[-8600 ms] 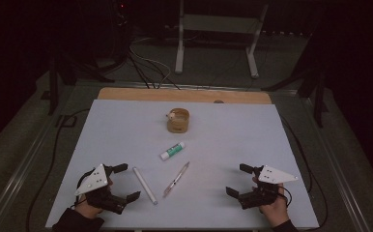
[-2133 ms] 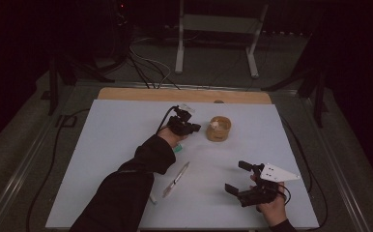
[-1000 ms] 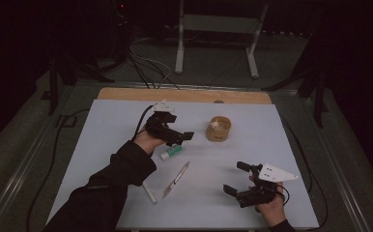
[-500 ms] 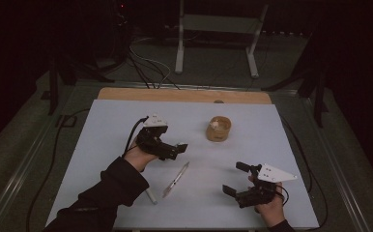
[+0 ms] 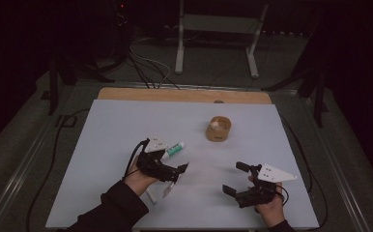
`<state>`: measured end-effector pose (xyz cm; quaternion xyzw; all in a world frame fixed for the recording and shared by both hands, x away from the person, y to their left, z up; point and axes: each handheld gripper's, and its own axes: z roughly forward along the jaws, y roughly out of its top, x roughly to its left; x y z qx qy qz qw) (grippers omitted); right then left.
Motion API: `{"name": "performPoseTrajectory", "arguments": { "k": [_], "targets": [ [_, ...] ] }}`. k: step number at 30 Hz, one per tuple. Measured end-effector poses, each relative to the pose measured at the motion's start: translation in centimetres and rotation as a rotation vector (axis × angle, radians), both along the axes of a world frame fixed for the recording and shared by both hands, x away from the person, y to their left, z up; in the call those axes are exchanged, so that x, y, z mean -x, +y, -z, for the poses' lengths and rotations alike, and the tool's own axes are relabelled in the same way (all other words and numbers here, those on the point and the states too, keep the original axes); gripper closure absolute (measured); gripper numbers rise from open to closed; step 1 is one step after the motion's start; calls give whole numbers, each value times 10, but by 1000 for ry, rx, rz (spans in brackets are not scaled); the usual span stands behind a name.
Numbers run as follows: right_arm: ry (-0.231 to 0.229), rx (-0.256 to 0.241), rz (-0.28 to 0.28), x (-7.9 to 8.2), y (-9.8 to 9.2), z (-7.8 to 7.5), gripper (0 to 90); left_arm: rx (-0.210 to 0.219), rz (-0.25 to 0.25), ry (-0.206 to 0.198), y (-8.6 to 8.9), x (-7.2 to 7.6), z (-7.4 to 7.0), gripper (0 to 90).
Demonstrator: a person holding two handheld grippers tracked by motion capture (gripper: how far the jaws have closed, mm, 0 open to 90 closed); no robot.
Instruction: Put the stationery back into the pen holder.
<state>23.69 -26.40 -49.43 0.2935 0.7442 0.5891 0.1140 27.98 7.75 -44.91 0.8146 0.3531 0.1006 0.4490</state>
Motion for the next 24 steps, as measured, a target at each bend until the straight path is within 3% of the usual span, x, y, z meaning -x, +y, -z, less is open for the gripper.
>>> {"name": "performPoseTrajectory", "arguments": {
  "k": [9, 14, 20, 24],
  "targets": [
    [1, 0, 1, 0, 0, 0, 0, -51, -19, 3, -2, 15, 17, 5],
    [3, -1, 2, 0, 0, 0, 0, -76, -29, 35, -3, 23, 27, 5],
    [0, -1, 3, 1, -1, -1, 0, -95, -38, 47, -4, 29, 33, 5],
    [1, -1, 5, 0, -1, 0, 0, -131, -38, 56, -6, 34, 38, 6]
  ]
}}
